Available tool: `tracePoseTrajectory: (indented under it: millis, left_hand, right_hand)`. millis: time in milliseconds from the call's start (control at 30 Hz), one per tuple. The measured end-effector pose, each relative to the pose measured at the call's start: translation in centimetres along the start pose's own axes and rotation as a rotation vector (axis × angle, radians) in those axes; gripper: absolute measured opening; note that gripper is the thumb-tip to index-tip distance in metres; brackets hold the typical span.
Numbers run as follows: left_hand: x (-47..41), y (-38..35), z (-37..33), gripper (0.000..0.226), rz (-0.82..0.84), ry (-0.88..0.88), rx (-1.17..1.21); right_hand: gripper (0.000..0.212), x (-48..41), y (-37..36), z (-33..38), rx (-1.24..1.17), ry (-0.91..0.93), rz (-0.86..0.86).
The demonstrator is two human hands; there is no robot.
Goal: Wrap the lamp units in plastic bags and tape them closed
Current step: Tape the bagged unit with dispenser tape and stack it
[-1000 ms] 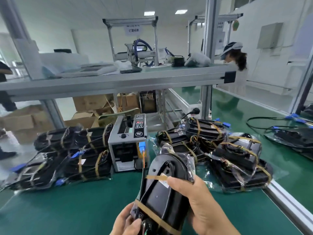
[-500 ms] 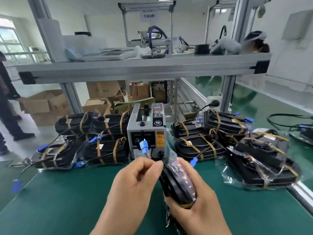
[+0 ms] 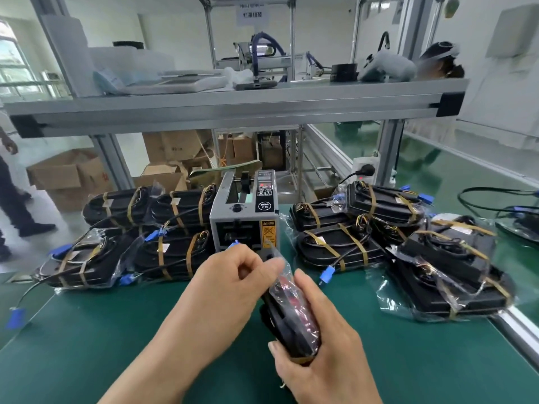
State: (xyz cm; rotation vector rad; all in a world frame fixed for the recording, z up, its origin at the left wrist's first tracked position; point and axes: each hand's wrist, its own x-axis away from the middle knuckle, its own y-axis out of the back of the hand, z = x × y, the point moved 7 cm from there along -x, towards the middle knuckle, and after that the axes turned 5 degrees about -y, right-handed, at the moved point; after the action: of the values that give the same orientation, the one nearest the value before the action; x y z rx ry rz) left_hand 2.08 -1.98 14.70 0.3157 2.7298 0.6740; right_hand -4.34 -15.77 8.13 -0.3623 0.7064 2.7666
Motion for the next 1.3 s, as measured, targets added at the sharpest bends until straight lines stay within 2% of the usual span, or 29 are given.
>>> tracePoseTrajectory:
  millis: [133, 333, 467, 533, 600, 733, 833, 933, 1067, 1300]
  left_hand:
    - [-0.4, -0.4, 0.2, 0.024, 0.073, 0.011, -0.051]
    - [-1.3, -0.3, -1.3, 0.026, 0.055, -0.017, -0.042]
    - [-2.3, -0.9, -2.2, 0.029, 0.098, -0.015, 0.09]
    - [-2.5, -0.7, -2.2, 0.025, 0.115, -0.012, 0.207]
    - [-2.7, 0.0, -1.3, 0.031, 0.096, 0.009, 0.324]
    - [-3.7, 1.0, 4.5, 0.029, -0.112, 0.189, 0.37]
    - [-4.6, -0.3, 9.5, 0.022, -0.262, 0.417, 0.54]
    - [-5.9, -0.7, 12.3, 0.015, -0.373, 0.549, 0.648]
    - [-7.3, -0.9, 14.1, 0.013, -0.428, 0.665, 0.722]
    - [-8.5, -2.1, 14.6, 0.024, -0.455, 0.781, 0.828]
  right_hand:
    - [0.098, 0.0, -0.2, 0.2, 0.013, 0.009, 0.009]
    - [0.102, -0.1, -1.2, 1.0, 0.084, 0.07, 0.05]
    - [0.109, -0.1, -2.3, 1.4, 0.109, 0.08, 0.126]
    - [0.106, -0.5, -1.7, 0.8, 0.049, 0.046, 0.093]
    - [0.098, -0.6, -0.6, -0.2, -0.042, 0.001, 0.037]
    - [0.092, -0.4, 0.5, -0.8, -0.121, -0.008, 0.026]
    - [0.089, -0.3, 1.5, -1.1, -0.174, -0.033, -0.037]
    - [0.085, -0.4, 2.1, -1.6, -0.218, -0.067, -0.081]
    - [0.085, -0.6, 2.6, -2.2, -0.274, -0.12, -0.108]
    - [0.087, -1.0, 2.6, -2.5, -0.263, -0.123, -0.105]
